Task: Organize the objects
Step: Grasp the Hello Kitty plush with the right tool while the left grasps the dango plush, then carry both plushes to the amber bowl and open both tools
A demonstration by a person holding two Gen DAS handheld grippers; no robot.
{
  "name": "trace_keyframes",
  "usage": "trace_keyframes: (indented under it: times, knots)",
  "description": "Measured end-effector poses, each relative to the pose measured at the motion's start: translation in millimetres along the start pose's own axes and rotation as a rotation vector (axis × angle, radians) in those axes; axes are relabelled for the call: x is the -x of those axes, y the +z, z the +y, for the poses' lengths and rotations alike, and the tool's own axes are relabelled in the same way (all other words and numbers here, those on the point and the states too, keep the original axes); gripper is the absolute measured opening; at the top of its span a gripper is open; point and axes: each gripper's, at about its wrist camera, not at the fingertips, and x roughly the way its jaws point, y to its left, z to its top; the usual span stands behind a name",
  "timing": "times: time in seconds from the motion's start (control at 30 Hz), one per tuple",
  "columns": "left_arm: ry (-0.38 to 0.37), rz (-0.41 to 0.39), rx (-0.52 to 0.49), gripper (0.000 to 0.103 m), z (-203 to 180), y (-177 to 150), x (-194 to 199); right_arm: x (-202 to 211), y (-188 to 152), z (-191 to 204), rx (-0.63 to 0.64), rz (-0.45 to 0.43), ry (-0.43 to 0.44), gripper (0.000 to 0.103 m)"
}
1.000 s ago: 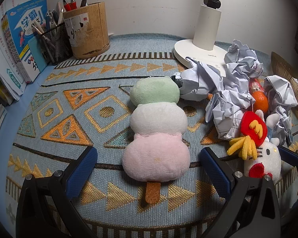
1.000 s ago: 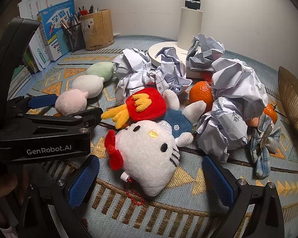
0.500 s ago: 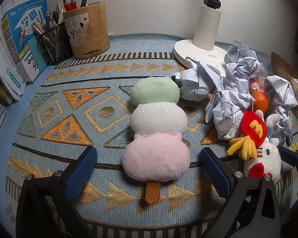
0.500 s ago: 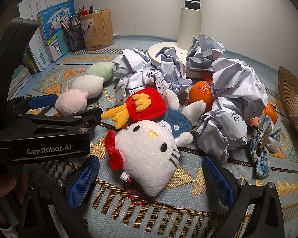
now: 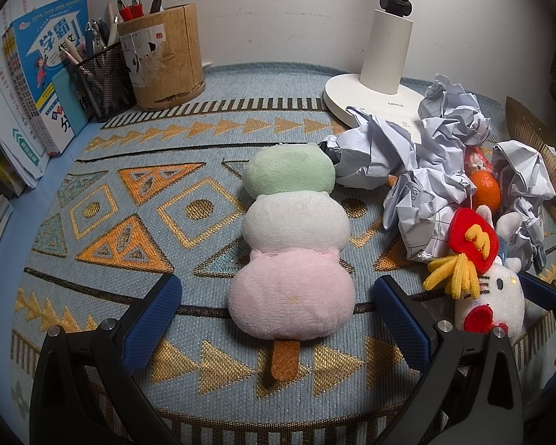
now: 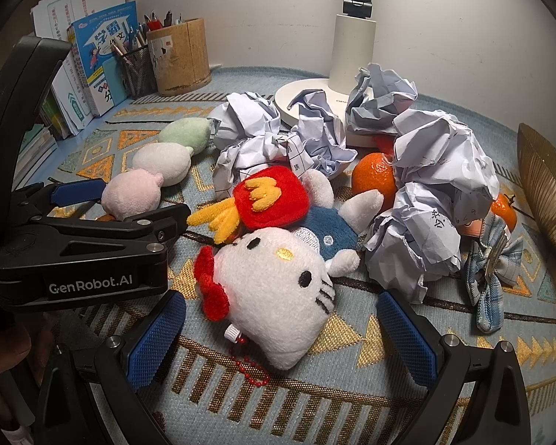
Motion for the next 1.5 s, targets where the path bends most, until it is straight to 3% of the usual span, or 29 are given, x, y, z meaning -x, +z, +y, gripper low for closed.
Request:
trace_keyframes:
  times: [0.07, 0.13, 0.17, 0.2, 0.37, 0.53, 0.77, 1.17, 1.33, 1.4, 1.47, 1.5]
  knots:
    - [-0.033, -0.003, -0.013, 0.101, -2, 0, 1, 1, 0, 0, 0.002, -0.005, -0.001, 0.1]
    - [-0.108, -0.023, -0.04, 0.092, -5, 1, 5, 6, 0, 0, 0.005, -0.032, 0.011, 0.07]
    - [-0.119, -0.044, -0.054, 0.068, -7, 0, 9, 10, 0, 1, 0.008, -0.053, 0.023, 0.054]
    - [-0.123, -0.056, -0.06, 0.047, -8, -1, 11, 11, -1, 1, 0.011, -0.057, 0.028, 0.054]
    - [-0.152, -0.107, -0.013, 0.047, 2, -3, 21, 22, -1, -5, -0.011, -0.116, 0.11, 0.052]
    - [-0.17, -0.176, 0.087, 0.047, 21, -5, 32, 35, -4, -14, -0.06, -0.188, 0.124, 0.052]
    - [-0.216, -0.272, 0.146, 0.047, 33, -10, 48, 64, -13, -12, -0.043, -0.346, 0.188, 0.053]
    - [-0.212, -0.276, 0.121, 0.047, 29, -9, 49, 54, -10, -10, -0.041, -0.293, 0.193, 0.053]
    - [-0.226, -0.328, 0.162, 0.047, 38, -15, 57, 62, -15, -19, -0.08, -0.335, 0.211, 0.053]
    - [-0.212, -0.344, 0.19, 0.047, 38, -16, 64, 72, -22, -28, -0.108, -0.366, 0.264, 0.053]
    - [-0.262, -0.336, 0.25, 0.047, 32, -14, 74, 84, -26, -43, -0.129, -0.375, 0.32, 0.053]
    - [-0.298, -0.369, 0.264, 0.047, 25, -13, 83, 93, -25, -52, -0.122, -0.39, 0.326, 0.053]
